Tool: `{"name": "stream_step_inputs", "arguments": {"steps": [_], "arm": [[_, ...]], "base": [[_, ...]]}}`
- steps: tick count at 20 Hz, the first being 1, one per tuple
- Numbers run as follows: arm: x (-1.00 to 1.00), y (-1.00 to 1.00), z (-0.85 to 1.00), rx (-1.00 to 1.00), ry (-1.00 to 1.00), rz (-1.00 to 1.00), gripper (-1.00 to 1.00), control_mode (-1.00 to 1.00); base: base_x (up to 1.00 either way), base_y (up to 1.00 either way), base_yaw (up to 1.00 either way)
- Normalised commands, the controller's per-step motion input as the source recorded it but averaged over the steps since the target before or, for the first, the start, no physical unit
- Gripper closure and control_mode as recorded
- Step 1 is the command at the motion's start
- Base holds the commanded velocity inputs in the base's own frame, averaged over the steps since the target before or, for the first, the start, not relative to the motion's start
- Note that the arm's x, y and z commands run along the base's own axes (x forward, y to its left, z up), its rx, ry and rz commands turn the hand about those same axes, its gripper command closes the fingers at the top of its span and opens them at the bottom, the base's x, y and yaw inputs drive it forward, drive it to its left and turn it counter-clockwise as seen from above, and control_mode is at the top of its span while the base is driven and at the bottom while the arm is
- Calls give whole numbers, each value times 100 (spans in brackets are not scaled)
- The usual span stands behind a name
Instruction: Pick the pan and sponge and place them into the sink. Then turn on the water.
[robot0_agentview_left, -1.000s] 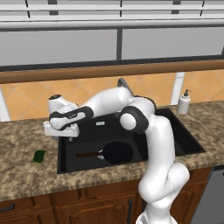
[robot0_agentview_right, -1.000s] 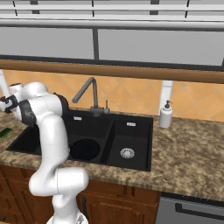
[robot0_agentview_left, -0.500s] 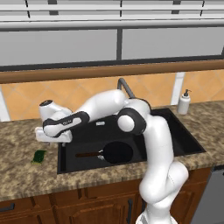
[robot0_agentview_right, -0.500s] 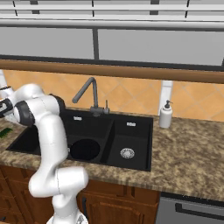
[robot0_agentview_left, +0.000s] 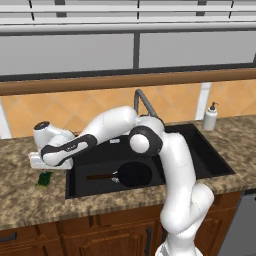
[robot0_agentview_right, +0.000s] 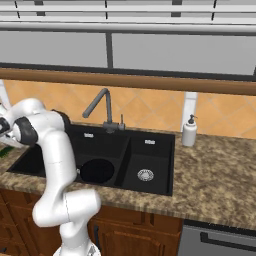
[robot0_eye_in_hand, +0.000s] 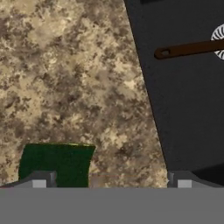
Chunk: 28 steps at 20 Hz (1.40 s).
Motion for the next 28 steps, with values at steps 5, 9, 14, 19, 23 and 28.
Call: {"name": "stream_step_inputs", "arguments": {"steps": [5,9,14,19,23,28], "arm": [[-18,28,-1,0,0,3,-100,-100],[-8,27,-12,0,2,3,-100,-100],[0,29,-14,0,1,1,-100,-100],[0,18,-19,0,10,0,-100,-100],[0,2,-34,0,12,0,-100,-100],[0,0,-56,0,8,0,100,-100]], "base": [[0,0,0],[0,0,0],[0,0,0],[0,0,0],[0,0,0],[0,0,0]]}}
